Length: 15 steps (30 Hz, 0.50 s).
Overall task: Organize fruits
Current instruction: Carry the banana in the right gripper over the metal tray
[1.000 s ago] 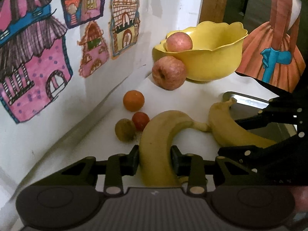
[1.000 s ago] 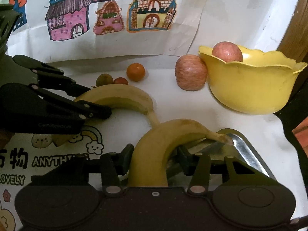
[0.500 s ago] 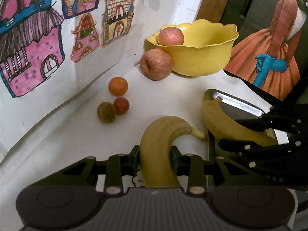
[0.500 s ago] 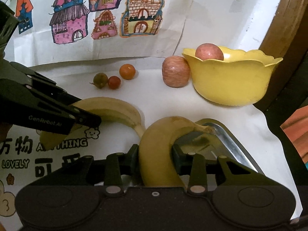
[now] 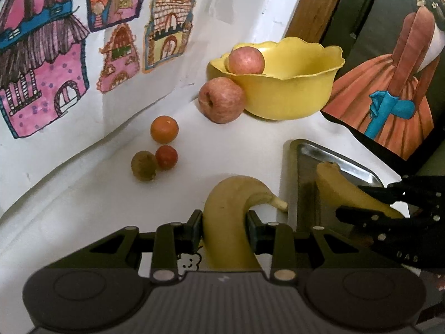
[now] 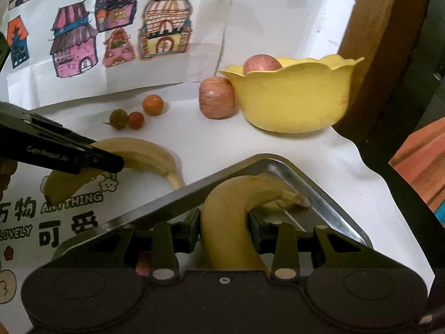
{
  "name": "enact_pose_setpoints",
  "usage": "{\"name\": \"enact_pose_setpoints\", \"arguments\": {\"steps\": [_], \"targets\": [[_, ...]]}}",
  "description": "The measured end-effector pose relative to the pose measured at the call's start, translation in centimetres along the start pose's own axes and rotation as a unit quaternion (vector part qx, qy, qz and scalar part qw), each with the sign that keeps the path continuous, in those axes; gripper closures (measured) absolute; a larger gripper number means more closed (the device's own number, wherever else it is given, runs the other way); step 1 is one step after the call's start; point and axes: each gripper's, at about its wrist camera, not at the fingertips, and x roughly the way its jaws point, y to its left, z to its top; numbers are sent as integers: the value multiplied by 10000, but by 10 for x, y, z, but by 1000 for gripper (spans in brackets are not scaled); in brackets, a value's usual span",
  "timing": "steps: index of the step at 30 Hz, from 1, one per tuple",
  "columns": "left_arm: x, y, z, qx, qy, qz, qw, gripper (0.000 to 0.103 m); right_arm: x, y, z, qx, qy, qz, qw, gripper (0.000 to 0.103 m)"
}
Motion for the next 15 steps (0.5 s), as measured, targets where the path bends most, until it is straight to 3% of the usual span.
{"name": "enact_pose_setpoints", "arguments": {"steps": [5,15], "targets": [[8,-3,-5,188,181,-3,9997,67,-5,-6,-5,73,-46,-32,10000,64],[20,-19,-6,901,150,270,9955,65,-10,-11,-13,181,-113,-39,9998,63]]}}
